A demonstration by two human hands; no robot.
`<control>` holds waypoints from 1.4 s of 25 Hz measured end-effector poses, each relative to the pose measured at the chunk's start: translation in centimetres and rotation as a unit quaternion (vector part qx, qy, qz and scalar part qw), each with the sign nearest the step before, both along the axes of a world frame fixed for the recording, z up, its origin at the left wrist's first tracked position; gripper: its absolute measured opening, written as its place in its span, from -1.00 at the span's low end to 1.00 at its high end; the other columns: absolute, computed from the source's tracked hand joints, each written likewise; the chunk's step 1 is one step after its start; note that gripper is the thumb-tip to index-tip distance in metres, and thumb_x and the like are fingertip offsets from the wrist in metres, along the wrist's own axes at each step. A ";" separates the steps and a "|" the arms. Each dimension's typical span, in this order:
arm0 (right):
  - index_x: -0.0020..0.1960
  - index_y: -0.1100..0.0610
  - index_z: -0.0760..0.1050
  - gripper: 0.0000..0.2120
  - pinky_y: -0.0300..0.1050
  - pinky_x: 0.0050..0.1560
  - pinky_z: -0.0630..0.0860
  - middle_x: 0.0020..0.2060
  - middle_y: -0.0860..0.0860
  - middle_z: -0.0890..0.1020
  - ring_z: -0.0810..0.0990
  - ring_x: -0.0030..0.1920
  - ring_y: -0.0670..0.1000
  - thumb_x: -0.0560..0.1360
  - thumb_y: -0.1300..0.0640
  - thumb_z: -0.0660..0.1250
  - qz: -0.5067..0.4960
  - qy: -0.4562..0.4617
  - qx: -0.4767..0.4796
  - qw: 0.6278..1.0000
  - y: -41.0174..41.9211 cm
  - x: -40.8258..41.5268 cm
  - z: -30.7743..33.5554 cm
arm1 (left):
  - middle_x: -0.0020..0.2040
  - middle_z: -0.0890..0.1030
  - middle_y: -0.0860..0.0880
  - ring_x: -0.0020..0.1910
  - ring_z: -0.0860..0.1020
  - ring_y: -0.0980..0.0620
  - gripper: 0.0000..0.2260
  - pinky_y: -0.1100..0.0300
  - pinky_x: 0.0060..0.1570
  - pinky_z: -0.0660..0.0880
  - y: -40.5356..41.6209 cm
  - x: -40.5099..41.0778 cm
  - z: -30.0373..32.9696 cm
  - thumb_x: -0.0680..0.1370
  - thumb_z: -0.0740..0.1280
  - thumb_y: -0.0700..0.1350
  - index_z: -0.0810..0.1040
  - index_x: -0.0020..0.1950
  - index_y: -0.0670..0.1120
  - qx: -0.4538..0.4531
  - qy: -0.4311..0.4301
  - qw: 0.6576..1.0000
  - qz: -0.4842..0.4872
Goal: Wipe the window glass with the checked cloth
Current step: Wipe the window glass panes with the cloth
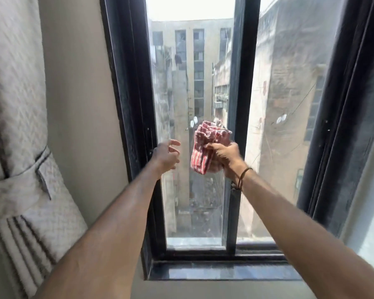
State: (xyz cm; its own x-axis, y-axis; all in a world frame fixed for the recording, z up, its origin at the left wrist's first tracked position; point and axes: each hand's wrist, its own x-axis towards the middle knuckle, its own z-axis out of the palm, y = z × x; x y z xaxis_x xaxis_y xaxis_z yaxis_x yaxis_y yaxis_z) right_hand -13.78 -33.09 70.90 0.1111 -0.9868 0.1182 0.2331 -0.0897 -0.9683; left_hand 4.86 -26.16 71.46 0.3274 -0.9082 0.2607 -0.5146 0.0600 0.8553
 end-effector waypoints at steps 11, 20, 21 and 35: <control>0.19 0.29 0.69 -0.73 0.09 0.13 0.69 0.10 0.24 0.71 0.68 0.10 0.25 0.49 0.32 0.54 -0.364 0.238 -0.504 0.746 -5.8 2.9 7.2 | 0.76 -0.07 -0.19 0.76 -0.04 -0.18 -0.34 -0.04 0.71 -0.31 -7.9 6.8 5.0 0.70 -0.03 0.08 0.02 0.73 -0.23 -0.279 -0.493 0.787 0.245; 0.40 0.22 0.61 -0.60 0.25 0.41 0.58 0.42 0.17 0.61 0.52 0.50 0.15 0.56 0.24 0.37 -0.071 0.483 -0.752 0.443 -10.0 -1.1 -1.8 | 0.77 -0.01 -0.17 0.75 -0.18 -0.05 -0.33 -0.09 0.73 -0.24 -10.8 8.6 3.8 0.71 -0.02 0.11 -0.02 0.75 -0.19 -0.310 -0.542 0.708 0.331; 0.40 0.22 0.61 -0.59 0.25 0.41 0.58 0.43 0.17 0.60 0.53 0.50 0.15 0.55 0.25 0.38 -0.068 0.490 -0.761 0.419 -10.6 -2.6 -0.7 | 0.77 -0.01 -0.18 0.75 -0.20 -0.04 -0.33 -0.09 0.73 -0.25 -10.7 8.6 3.9 0.71 -0.02 0.11 -0.02 0.75 -0.19 -0.311 -0.541 0.709 0.330; 0.42 0.22 0.58 -0.49 0.15 0.56 0.44 0.43 0.15 0.60 0.53 0.50 0.12 0.48 0.28 0.51 -0.049 0.536 -0.742 0.399 -10.0 -5.8 4.2 | 0.77 -0.05 -0.18 0.74 -0.28 -0.03 -0.24 -0.06 0.69 -0.36 -11.3 8.7 3.9 0.68 -0.02 0.24 -0.07 0.76 -0.17 -0.308 -0.538 0.702 0.350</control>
